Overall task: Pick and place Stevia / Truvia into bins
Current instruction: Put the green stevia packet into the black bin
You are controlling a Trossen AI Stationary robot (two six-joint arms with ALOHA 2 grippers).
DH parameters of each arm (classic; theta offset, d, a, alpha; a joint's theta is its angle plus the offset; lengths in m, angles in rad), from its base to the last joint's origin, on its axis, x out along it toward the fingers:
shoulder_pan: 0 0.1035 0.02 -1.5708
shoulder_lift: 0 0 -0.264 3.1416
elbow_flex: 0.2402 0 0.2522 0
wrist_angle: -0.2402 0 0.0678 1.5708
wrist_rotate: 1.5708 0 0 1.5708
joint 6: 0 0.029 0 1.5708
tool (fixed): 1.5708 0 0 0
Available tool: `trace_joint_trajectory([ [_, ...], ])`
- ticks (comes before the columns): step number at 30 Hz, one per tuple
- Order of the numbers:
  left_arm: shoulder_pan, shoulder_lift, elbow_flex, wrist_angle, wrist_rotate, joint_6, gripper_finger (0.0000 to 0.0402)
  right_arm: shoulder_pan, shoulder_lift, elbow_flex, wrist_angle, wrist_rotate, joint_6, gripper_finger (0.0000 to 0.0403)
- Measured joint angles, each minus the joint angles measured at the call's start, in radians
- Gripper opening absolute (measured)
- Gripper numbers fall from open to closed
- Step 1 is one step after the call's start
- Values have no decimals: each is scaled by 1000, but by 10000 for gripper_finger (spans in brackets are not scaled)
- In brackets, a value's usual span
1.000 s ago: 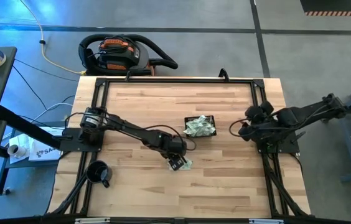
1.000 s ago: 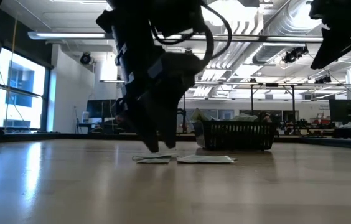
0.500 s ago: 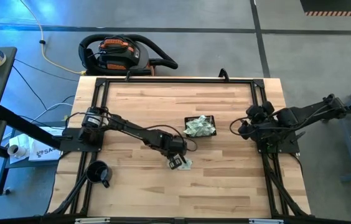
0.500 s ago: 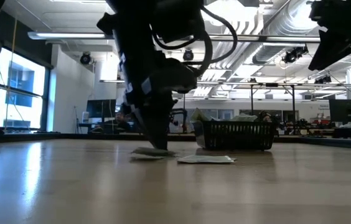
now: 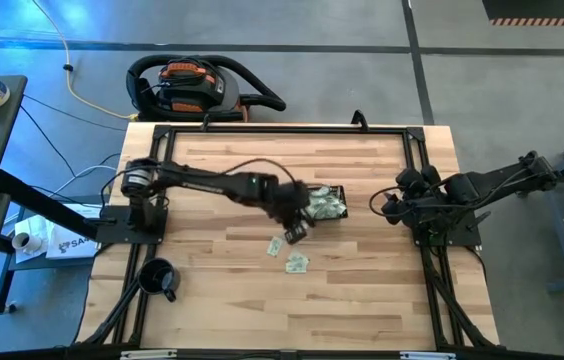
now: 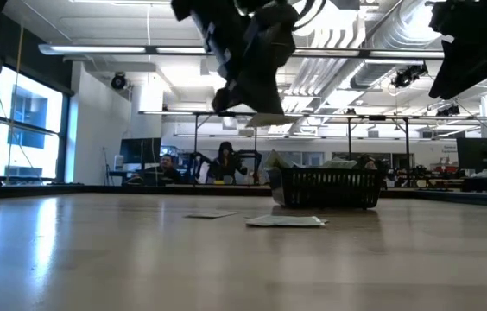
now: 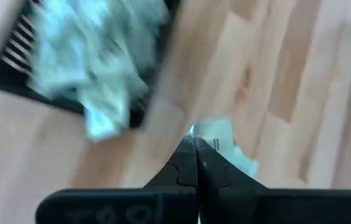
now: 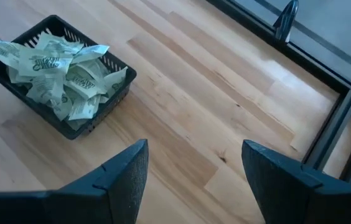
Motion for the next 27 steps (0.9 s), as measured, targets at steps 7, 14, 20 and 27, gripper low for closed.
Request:
trace_joint_trajectory([
  [7, 100, 25, 100, 90, -56, 166, 21, 0, 0, 0, 3, 1, 18, 249],
  [14, 177, 173, 163, 197, 0, 222, 22, 0, 1, 0, 25, 2, 32, 249],
  [20, 171, 267, 169, 167, 6, 245, 44, 0, 1, 0, 26, -14, 60, 249],
  [27, 171, 246, 169, 96, -46, 220, 88, 0, 1, 0, 26, -20, 61, 249],
])
